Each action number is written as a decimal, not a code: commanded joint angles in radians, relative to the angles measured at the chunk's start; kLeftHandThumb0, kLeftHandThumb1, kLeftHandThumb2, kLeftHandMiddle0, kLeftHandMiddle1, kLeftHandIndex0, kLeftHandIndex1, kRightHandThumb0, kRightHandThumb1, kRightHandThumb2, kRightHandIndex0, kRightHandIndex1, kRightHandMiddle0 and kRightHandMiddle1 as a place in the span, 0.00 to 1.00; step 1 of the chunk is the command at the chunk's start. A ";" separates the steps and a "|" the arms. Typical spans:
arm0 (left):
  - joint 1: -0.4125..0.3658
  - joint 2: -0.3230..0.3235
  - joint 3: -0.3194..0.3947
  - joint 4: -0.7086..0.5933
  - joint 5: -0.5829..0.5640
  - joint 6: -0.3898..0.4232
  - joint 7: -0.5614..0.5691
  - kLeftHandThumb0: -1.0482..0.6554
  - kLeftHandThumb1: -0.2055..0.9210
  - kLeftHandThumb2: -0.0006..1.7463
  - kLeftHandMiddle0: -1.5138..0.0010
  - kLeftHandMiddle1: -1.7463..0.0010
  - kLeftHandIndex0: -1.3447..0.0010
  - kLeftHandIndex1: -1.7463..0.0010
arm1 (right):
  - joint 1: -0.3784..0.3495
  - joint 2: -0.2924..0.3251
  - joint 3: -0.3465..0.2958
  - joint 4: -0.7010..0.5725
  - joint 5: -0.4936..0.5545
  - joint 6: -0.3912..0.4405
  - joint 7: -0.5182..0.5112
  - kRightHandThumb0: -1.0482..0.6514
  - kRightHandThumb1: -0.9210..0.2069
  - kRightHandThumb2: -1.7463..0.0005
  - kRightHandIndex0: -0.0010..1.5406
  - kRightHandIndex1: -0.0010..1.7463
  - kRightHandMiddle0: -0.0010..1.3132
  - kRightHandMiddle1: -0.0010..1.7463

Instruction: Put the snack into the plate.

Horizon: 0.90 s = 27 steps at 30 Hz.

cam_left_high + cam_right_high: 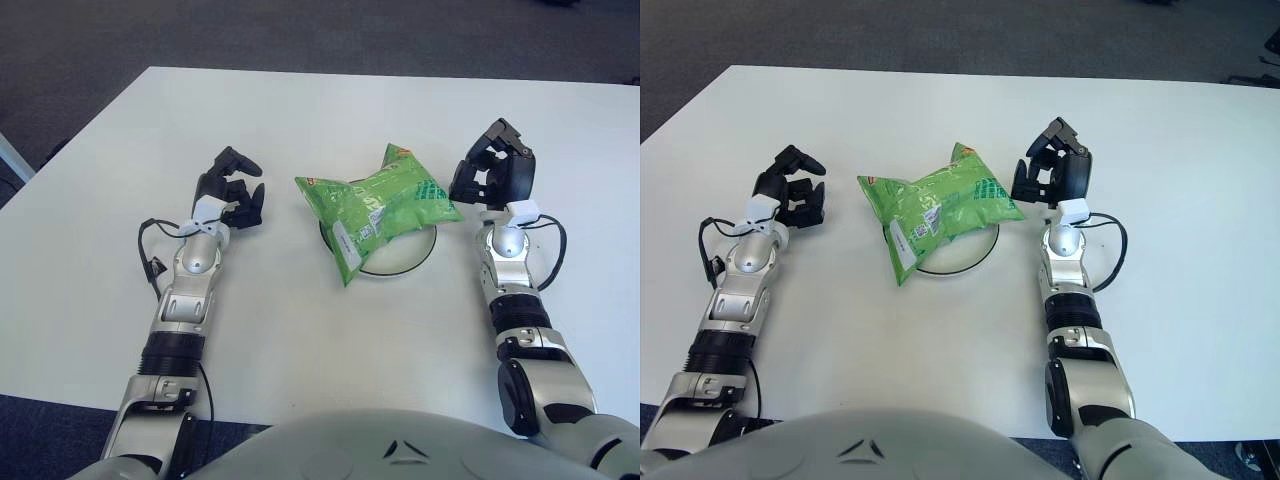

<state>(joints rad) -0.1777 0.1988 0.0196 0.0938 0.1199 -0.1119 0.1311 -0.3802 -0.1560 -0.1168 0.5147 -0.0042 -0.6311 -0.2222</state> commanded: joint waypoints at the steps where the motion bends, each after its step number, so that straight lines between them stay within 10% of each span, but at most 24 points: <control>1: 0.020 -0.074 -0.026 0.051 0.035 -0.032 0.057 0.35 0.56 0.67 0.24 0.00 0.61 0.00 | 0.194 0.119 0.001 0.013 0.048 0.141 -0.010 0.28 0.71 0.11 0.87 1.00 0.60 1.00; 10: 0.008 -0.073 -0.037 0.109 0.043 -0.086 0.074 0.35 0.54 0.69 0.25 0.00 0.60 0.00 | 0.229 0.117 -0.003 -0.162 0.066 0.440 -0.023 0.30 0.65 0.15 0.86 1.00 0.55 1.00; 27: 0.035 -0.127 -0.010 0.124 -0.036 -0.095 0.059 0.36 0.59 0.65 0.27 0.00 0.63 0.00 | 0.264 0.110 -0.017 -0.348 0.097 0.715 0.014 0.32 0.60 0.19 0.85 1.00 0.51 1.00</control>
<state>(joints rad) -0.2195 0.1169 0.0102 0.1667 0.0986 -0.1974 0.1940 -0.2303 -0.1000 -0.1307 0.1421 0.0756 0.0550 -0.2162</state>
